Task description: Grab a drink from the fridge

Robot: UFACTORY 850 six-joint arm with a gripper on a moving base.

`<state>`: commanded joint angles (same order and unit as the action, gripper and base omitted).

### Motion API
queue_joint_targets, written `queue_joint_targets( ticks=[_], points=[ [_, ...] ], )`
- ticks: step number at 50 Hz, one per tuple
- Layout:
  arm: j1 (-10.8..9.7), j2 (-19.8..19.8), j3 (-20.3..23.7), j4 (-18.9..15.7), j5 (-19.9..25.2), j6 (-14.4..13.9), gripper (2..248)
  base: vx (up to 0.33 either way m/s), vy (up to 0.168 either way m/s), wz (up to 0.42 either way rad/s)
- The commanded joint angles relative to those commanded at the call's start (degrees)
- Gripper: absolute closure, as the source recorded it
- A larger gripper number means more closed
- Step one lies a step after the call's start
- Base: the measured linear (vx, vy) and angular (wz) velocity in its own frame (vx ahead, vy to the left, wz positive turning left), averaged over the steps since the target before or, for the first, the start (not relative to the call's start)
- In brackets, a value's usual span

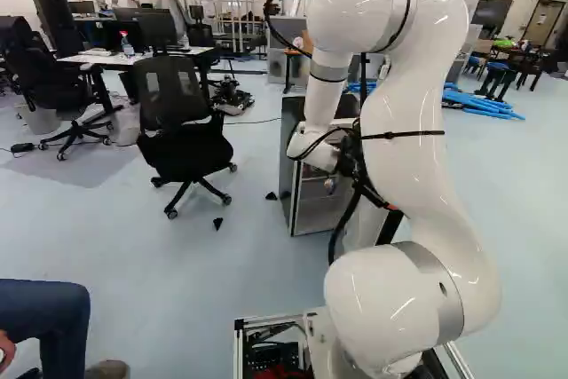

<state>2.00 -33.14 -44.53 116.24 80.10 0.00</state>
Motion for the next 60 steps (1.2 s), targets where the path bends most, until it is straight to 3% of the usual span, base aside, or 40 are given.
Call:
queue_joint_targets(
  ticks=[60],
  points=[
    [-15.90, -4.30, -12.34, -0.85, -0.46, 0.00, 3, 0.000, 0.000, 0.000]
  ],
)
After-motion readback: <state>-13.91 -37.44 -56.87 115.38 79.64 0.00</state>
